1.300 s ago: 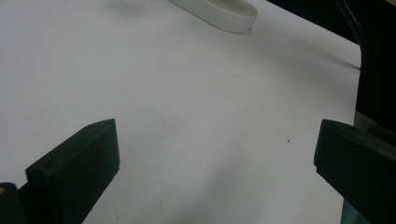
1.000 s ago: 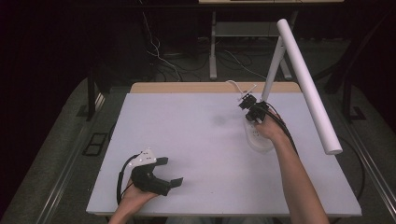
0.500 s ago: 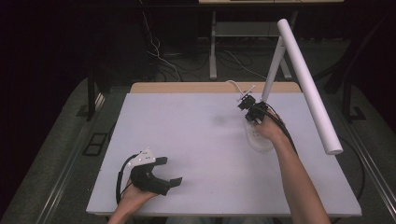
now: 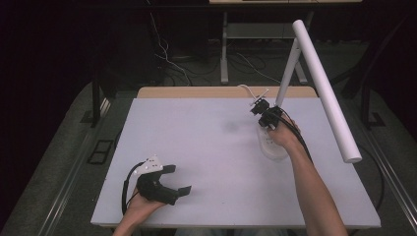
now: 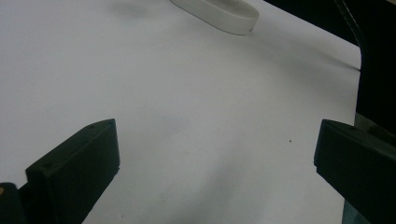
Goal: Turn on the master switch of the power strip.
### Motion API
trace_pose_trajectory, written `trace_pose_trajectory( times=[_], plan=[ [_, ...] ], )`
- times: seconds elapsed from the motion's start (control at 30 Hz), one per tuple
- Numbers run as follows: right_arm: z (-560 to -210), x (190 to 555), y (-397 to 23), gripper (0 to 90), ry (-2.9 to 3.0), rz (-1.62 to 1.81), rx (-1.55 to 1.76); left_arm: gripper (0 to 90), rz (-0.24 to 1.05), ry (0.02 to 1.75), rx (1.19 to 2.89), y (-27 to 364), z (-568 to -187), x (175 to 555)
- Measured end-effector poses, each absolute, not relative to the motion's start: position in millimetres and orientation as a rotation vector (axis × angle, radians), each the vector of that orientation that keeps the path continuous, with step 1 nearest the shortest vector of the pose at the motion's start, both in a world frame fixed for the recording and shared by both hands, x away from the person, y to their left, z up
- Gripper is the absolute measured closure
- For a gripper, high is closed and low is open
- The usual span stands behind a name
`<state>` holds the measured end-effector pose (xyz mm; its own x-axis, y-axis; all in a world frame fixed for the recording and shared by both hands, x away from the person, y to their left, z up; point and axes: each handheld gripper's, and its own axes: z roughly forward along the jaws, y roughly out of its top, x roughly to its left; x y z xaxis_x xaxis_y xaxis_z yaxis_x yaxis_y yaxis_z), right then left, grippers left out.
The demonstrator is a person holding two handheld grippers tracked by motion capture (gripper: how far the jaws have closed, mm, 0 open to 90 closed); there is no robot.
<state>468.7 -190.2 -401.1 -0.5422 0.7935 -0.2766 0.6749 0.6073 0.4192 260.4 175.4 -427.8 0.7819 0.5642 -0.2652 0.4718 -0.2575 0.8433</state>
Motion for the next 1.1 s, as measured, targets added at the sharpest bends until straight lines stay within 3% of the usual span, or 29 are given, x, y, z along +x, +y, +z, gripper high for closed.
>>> trace_pose_trajectory(
  times=[0.9, 1.1],
  plan=[
    [-350.7, 425.3, -181.7, 89.1, 2.376, 0.667, 1.095, 0.0, 0.106, 0.778, 1.902, 173.2, -426.3, 259.1],
    [-344.9, 412.7, -182.5, 62.5, 2.385, 0.787, 1.100, 0.0, 0.105, 0.777, 1.904, 173.0, -426.7, 259.5]
  ],
)
